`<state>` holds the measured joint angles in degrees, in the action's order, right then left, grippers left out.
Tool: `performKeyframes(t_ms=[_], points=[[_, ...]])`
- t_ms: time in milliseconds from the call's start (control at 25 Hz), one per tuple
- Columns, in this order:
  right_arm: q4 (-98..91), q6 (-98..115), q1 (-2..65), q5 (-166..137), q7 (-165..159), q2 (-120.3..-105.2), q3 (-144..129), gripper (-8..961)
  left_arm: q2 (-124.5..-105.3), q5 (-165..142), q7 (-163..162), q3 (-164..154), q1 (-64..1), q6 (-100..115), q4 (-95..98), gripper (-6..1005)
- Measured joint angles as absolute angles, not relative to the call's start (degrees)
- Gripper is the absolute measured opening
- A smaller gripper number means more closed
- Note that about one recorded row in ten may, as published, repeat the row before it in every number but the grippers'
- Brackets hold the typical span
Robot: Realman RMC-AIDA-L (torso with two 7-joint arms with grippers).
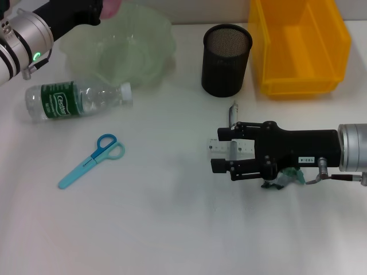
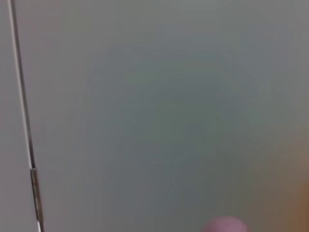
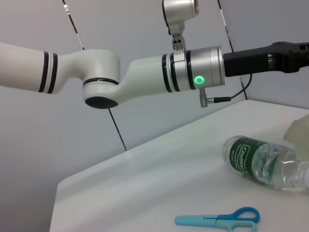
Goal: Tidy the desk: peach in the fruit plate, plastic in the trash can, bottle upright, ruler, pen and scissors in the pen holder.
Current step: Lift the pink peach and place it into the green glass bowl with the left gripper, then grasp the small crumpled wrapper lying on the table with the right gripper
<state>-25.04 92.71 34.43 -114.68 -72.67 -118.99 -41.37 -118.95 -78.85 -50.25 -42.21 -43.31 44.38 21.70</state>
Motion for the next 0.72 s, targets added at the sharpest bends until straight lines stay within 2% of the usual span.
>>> performKeyframes(t_ms=[160, 720], points=[[-25.13, 92.8, 34.45, -114.69, -72.84, -119.0, -41.34, 814, -118.95, -78.33, -49.84, -42.35, -43.34, 44.52, 21.67, 197], [-26.34, 92.83, 33.95, -114.65, -73.13, -118.91, -41.06, 813, -118.59, -78.47, -54.86, -44.25, -42.77, 51.48, 22.63, 622]])
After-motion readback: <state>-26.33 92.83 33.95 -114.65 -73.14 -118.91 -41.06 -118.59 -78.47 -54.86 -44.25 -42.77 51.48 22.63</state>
